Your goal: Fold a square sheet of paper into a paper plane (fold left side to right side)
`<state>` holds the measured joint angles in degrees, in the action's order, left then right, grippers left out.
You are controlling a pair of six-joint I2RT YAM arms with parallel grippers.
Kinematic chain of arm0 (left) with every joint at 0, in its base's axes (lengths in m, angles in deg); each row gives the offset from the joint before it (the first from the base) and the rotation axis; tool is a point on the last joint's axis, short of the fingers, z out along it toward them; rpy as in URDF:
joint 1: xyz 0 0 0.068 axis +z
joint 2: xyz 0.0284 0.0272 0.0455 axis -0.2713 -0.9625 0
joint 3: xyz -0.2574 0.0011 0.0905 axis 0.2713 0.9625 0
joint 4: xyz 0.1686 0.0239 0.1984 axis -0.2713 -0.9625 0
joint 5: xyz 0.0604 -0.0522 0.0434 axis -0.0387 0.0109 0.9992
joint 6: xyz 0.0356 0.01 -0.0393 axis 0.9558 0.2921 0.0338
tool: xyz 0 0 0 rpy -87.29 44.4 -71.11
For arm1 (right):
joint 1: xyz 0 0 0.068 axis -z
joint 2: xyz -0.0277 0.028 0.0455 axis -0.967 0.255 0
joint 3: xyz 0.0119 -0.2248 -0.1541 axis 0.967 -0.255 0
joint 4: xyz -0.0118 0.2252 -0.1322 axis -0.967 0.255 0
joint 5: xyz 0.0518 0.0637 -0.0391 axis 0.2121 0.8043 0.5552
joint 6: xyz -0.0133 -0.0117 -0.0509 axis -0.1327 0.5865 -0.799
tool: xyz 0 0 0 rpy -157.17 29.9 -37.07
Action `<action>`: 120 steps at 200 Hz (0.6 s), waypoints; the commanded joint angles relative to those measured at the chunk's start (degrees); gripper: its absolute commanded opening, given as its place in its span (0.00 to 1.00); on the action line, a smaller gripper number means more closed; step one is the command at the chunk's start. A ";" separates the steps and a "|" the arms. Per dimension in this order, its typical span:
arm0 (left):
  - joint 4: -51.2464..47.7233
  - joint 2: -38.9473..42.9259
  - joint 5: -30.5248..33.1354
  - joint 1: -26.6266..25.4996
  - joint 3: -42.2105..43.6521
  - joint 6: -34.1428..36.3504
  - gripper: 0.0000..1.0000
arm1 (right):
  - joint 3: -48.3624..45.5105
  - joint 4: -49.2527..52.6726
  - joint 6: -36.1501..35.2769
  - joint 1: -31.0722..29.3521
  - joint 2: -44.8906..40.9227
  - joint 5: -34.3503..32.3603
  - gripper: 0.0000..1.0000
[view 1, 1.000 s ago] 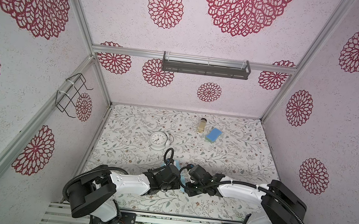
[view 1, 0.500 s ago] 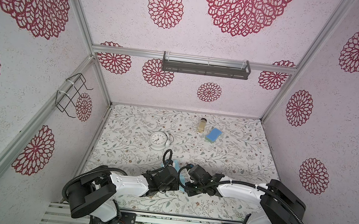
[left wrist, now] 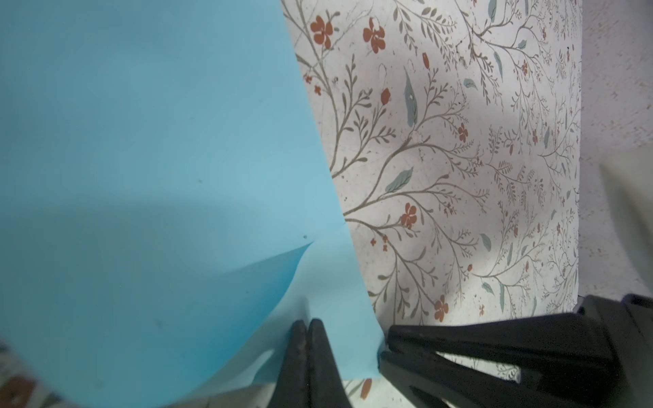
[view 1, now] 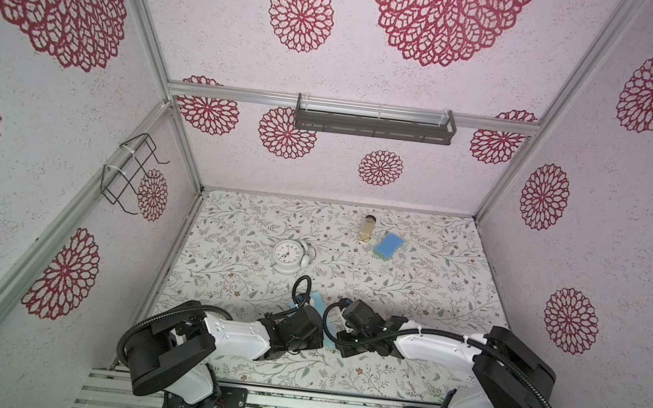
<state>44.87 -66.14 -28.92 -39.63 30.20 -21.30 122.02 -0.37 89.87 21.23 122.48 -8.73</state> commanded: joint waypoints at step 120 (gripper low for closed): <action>-1.96 -2.92 2.07 -1.23 -0.62 -3.69 0.00 | -4.94 -16.65 19.48 -0.10 -4.43 3.24 0.00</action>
<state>45.62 -67.23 -27.63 -40.18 29.64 -23.97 116.62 -12.39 106.65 21.23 117.08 -6.68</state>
